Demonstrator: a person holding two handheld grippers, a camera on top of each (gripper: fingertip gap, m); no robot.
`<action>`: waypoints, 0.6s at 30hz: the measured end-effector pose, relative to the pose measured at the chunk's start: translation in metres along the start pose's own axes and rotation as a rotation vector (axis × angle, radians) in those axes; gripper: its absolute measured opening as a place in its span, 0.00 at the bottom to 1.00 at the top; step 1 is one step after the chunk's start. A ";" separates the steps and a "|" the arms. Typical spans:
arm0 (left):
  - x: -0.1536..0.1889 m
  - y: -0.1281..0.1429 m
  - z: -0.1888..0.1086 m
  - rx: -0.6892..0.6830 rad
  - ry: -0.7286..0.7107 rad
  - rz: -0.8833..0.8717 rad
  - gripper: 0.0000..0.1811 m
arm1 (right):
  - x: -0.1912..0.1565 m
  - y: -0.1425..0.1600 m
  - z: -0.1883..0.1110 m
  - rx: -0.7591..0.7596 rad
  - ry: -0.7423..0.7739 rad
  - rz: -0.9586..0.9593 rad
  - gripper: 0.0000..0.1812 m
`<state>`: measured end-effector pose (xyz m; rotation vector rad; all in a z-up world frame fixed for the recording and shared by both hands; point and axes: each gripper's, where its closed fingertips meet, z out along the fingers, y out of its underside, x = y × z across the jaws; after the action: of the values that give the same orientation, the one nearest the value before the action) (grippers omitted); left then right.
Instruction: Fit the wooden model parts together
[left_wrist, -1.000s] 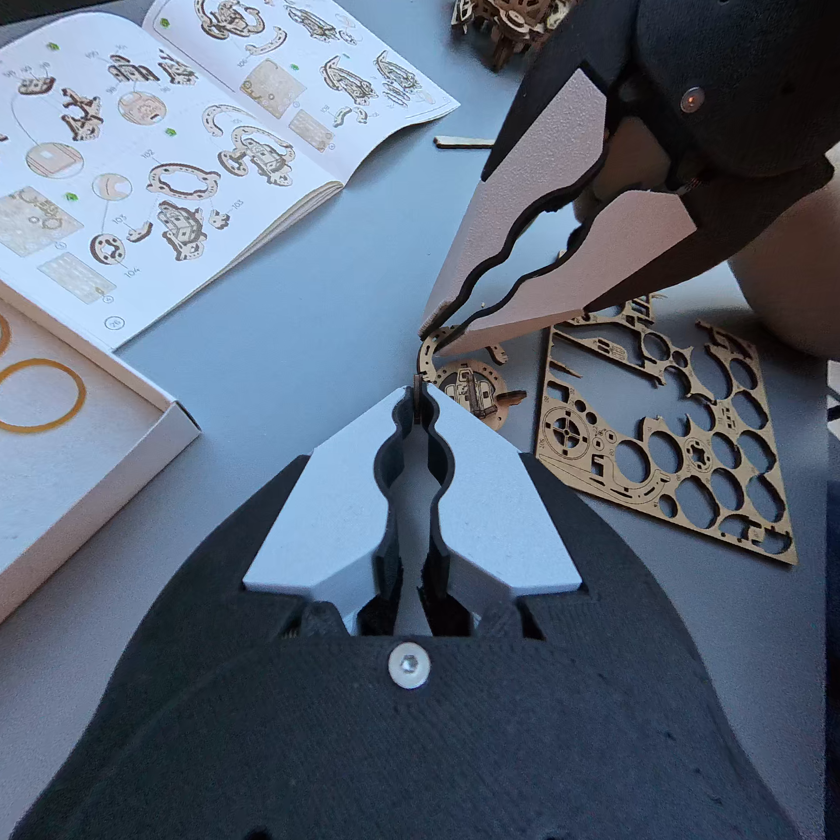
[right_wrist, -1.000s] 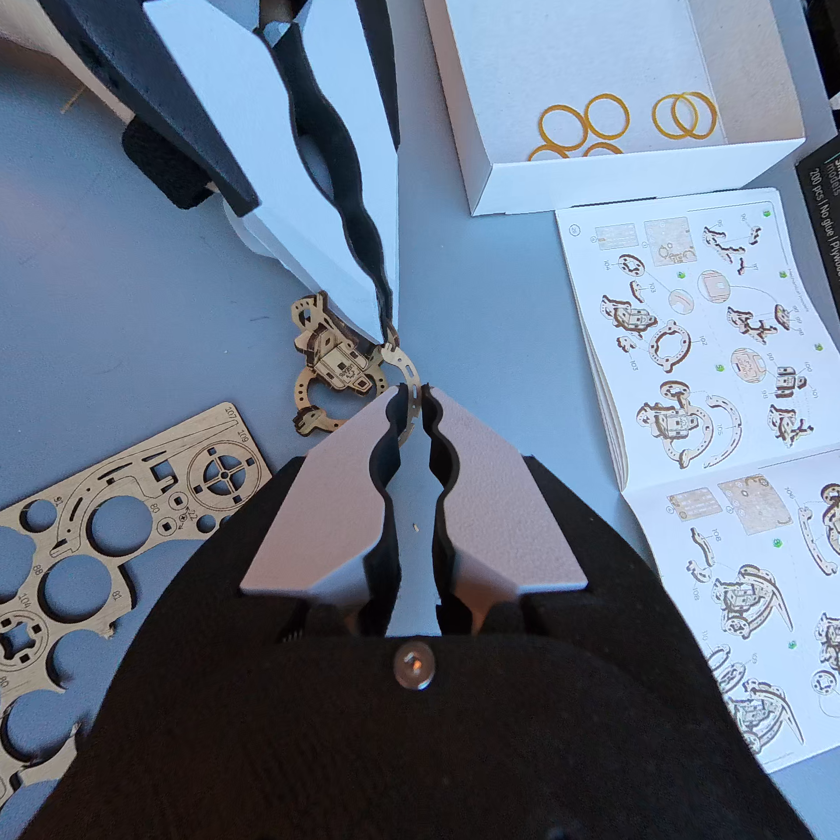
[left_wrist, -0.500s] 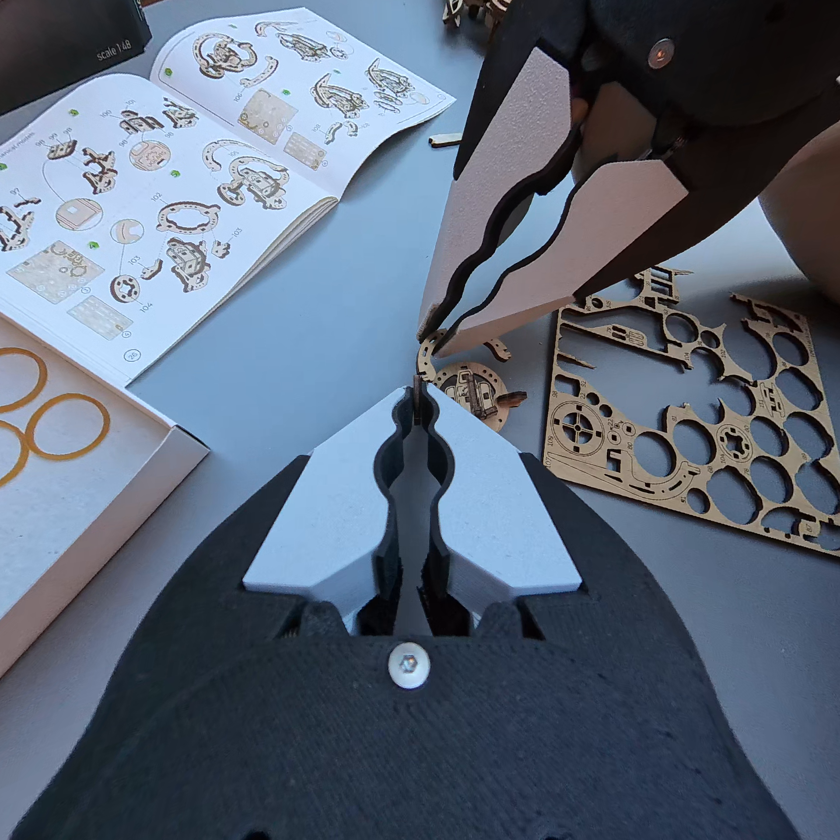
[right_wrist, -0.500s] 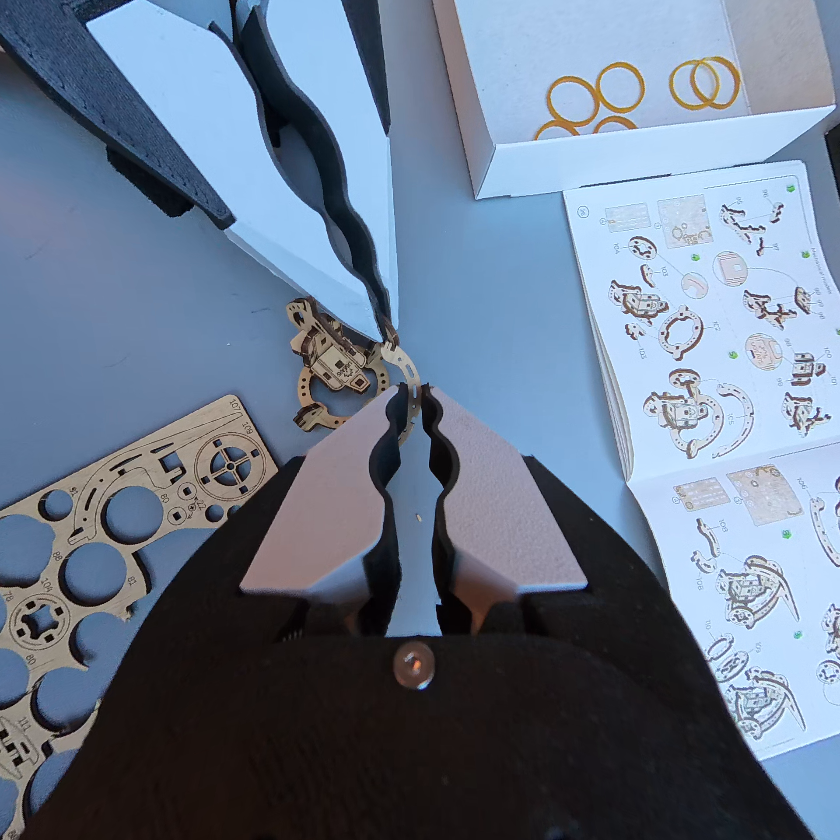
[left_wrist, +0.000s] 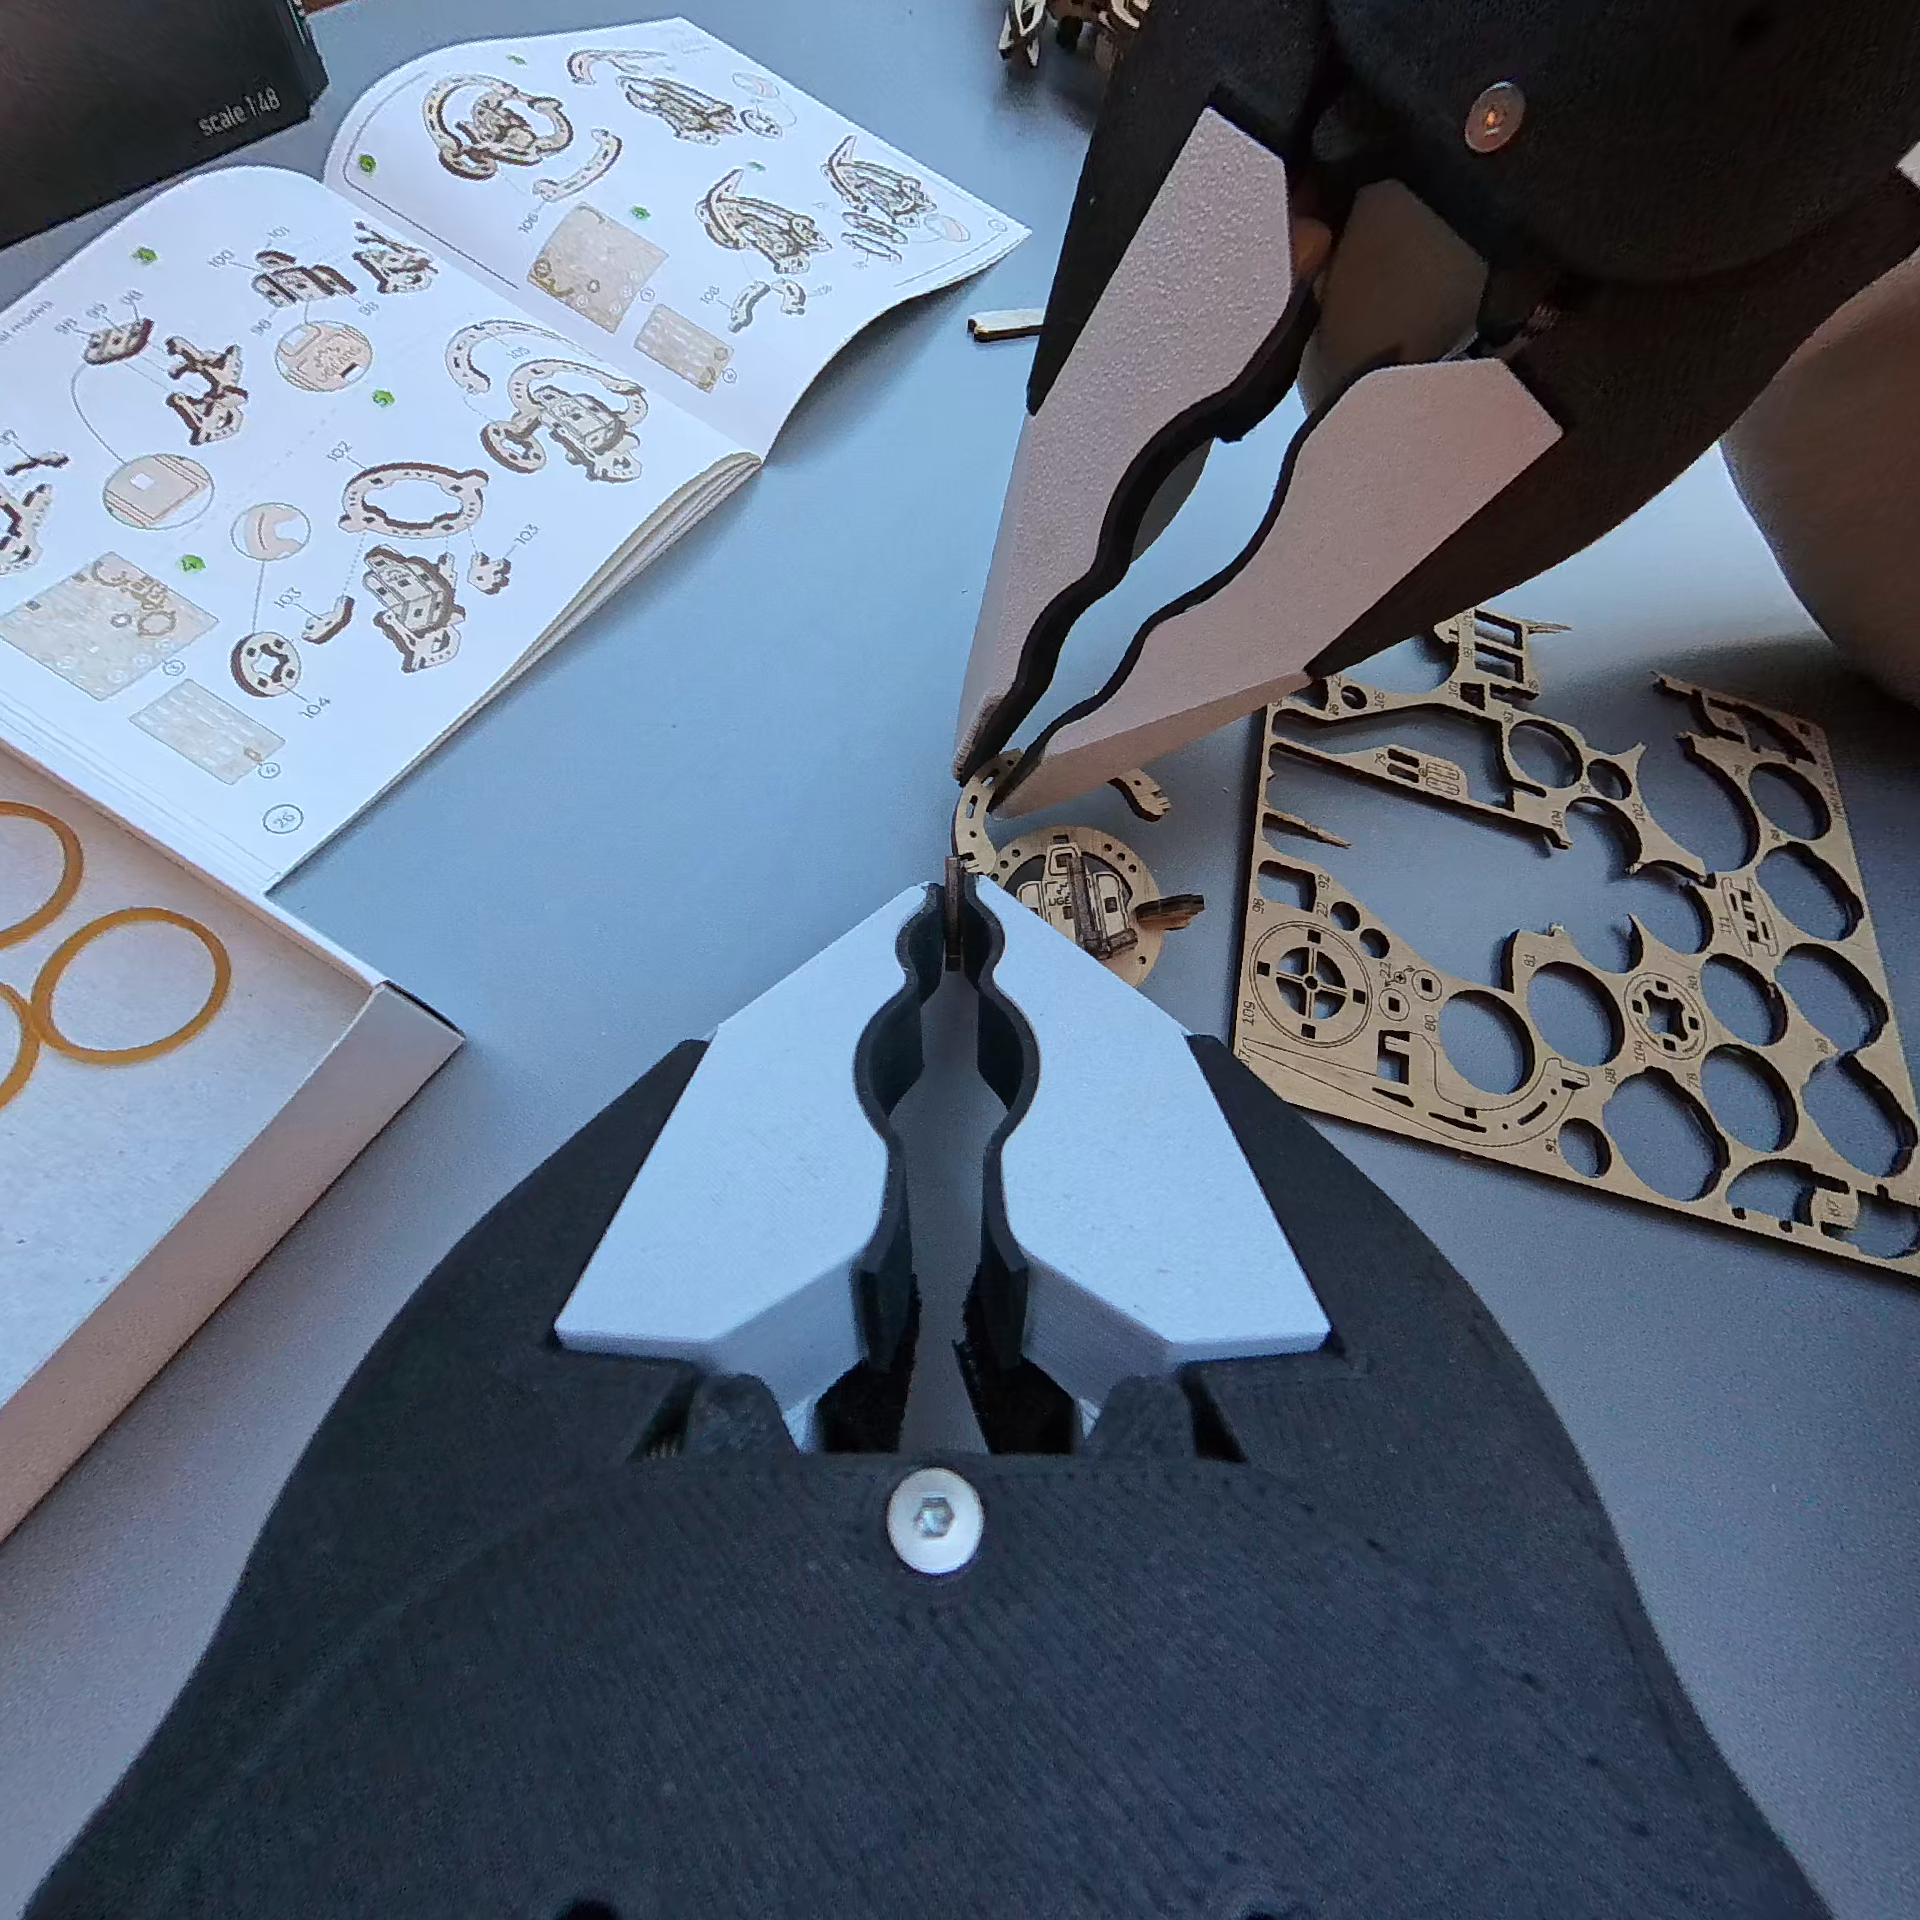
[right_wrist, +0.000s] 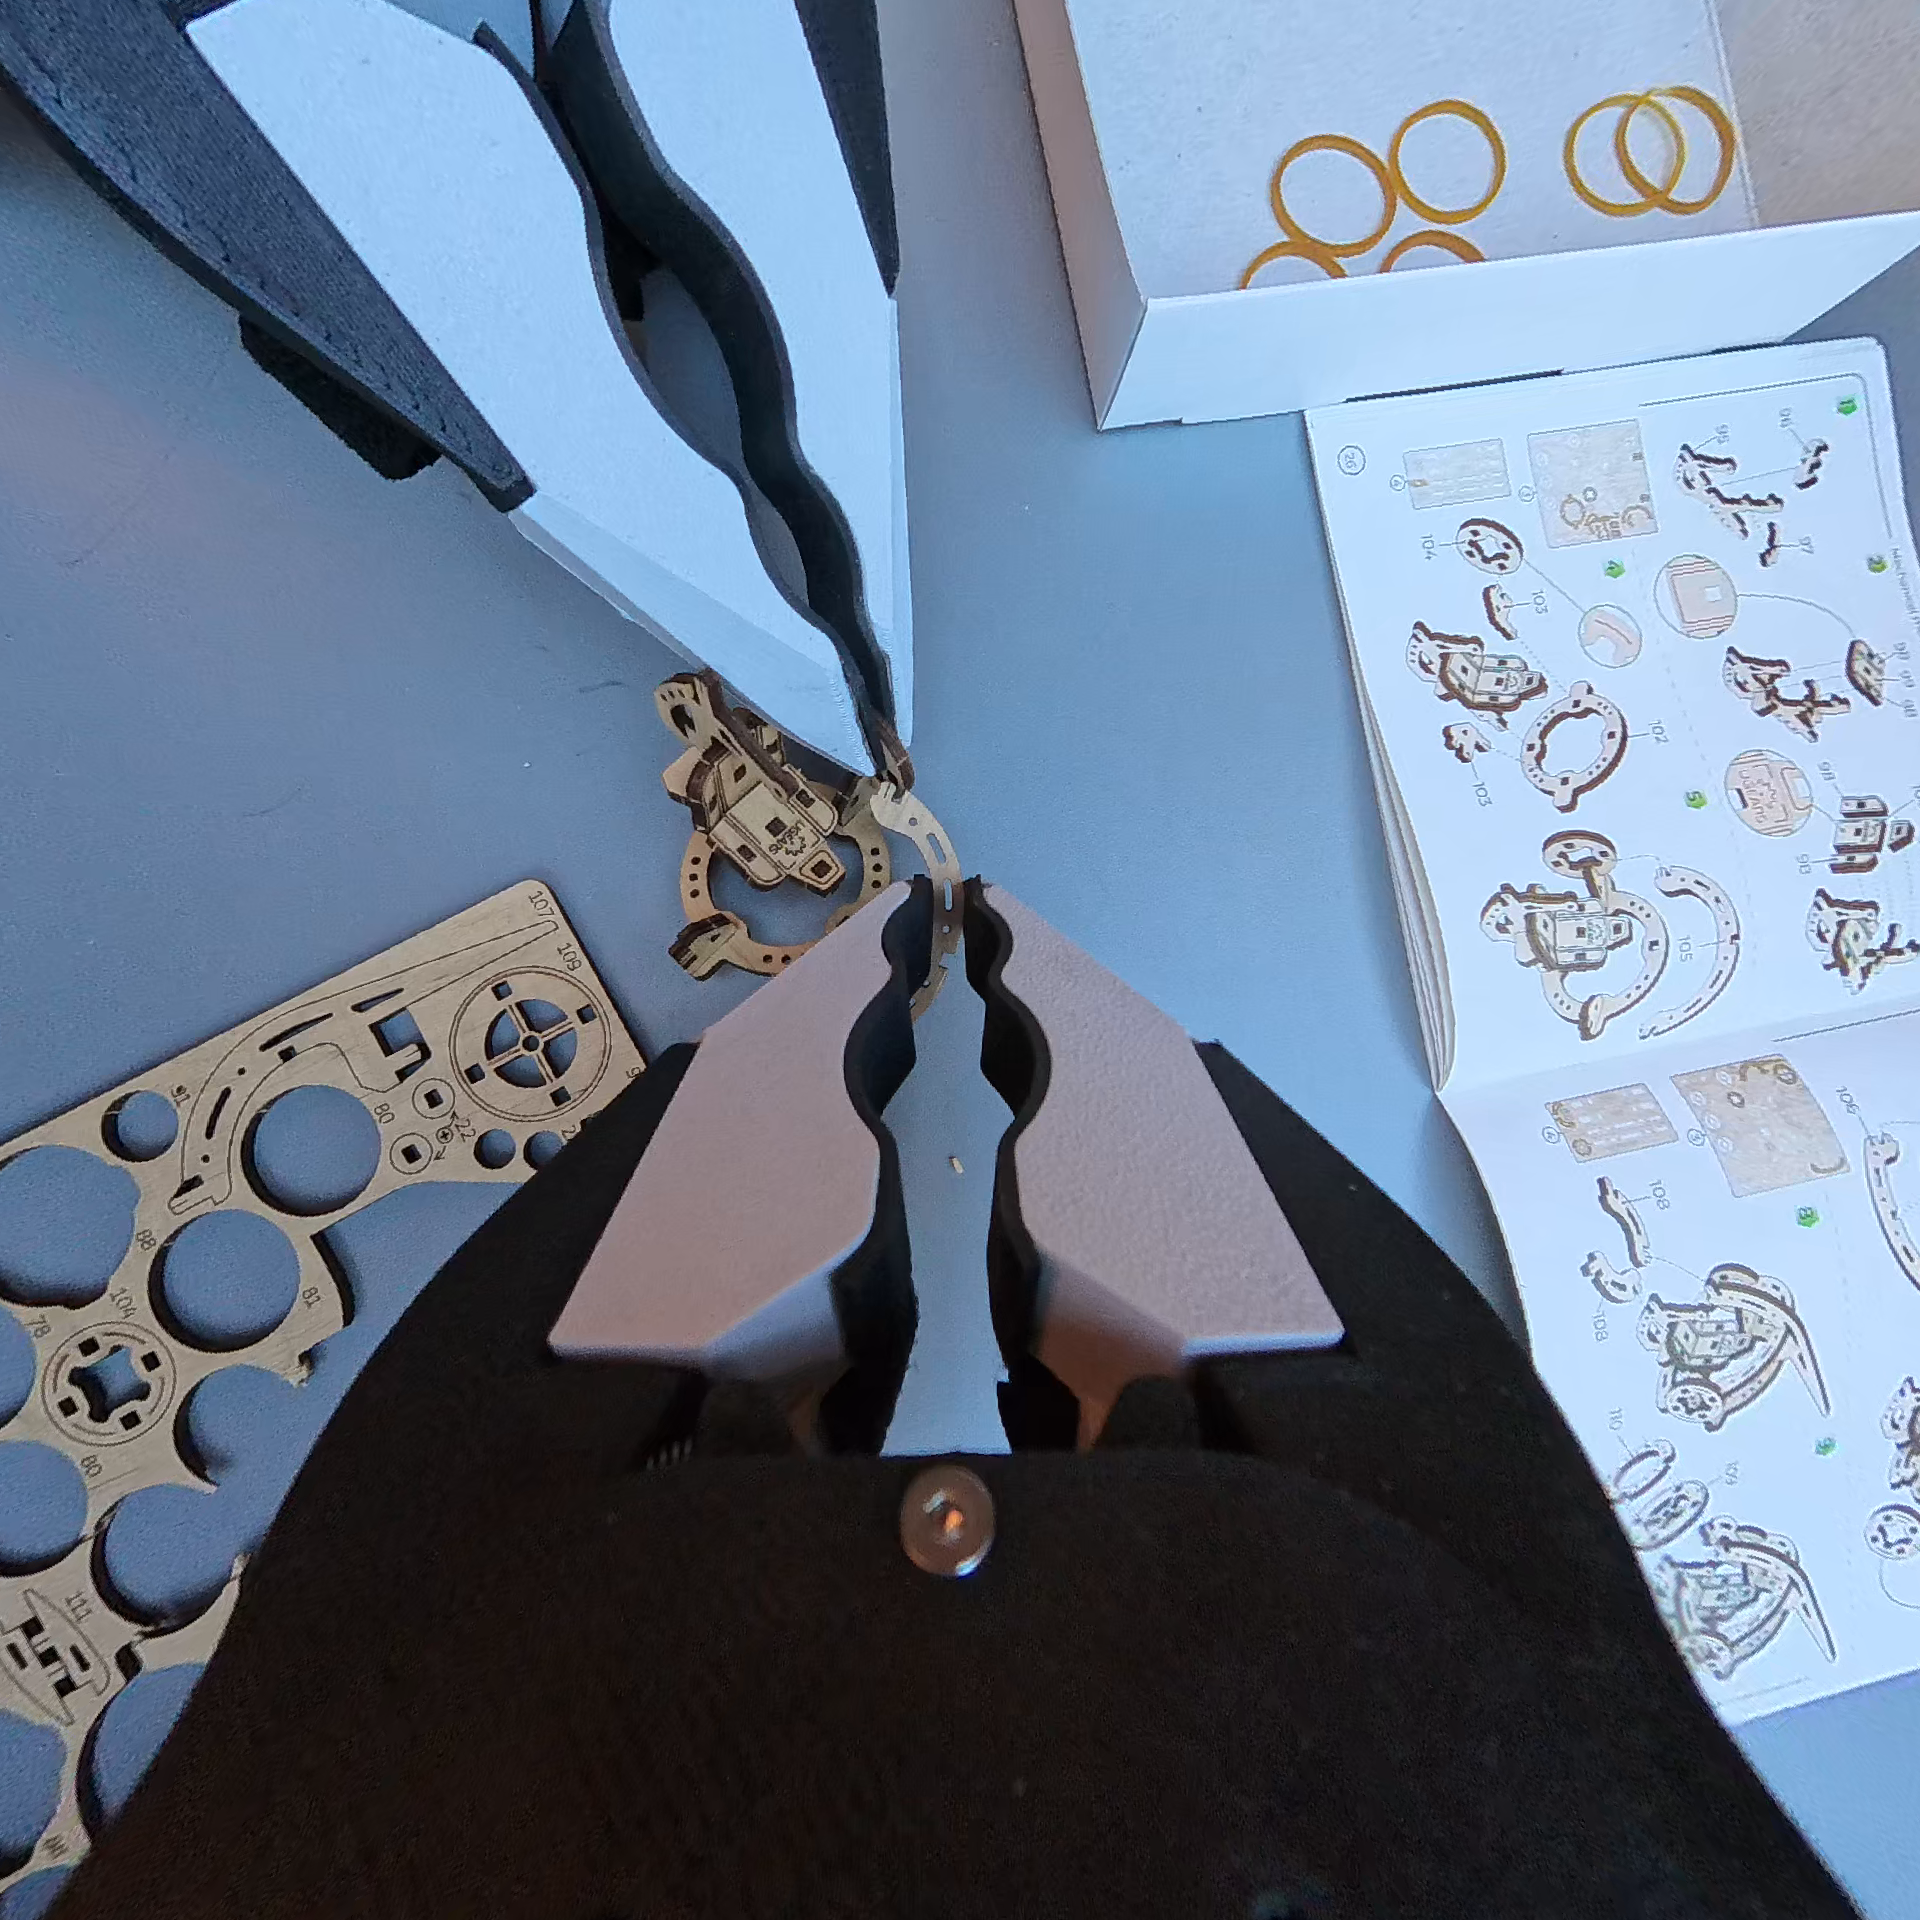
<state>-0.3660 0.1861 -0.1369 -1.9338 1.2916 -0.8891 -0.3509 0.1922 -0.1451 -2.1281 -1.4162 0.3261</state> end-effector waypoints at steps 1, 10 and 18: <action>0.000 0.000 0.000 0.000 -0.001 0.001 0.00 | 0.000 0.000 0.000 0.000 -0.002 0.002 0.03; 0.000 0.000 0.000 0.002 0.005 -0.002 0.00 | 0.000 0.000 0.000 0.005 -0.009 0.003 0.03; 0.000 -0.001 0.000 0.004 -0.003 0.010 0.00 | -0.002 -0.002 -0.003 0.016 -0.038 0.026 0.03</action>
<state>-0.3656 0.1862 -0.1361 -1.9233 1.2957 -0.8825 -0.3518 0.1897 -0.1423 -2.1396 -1.4026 0.3886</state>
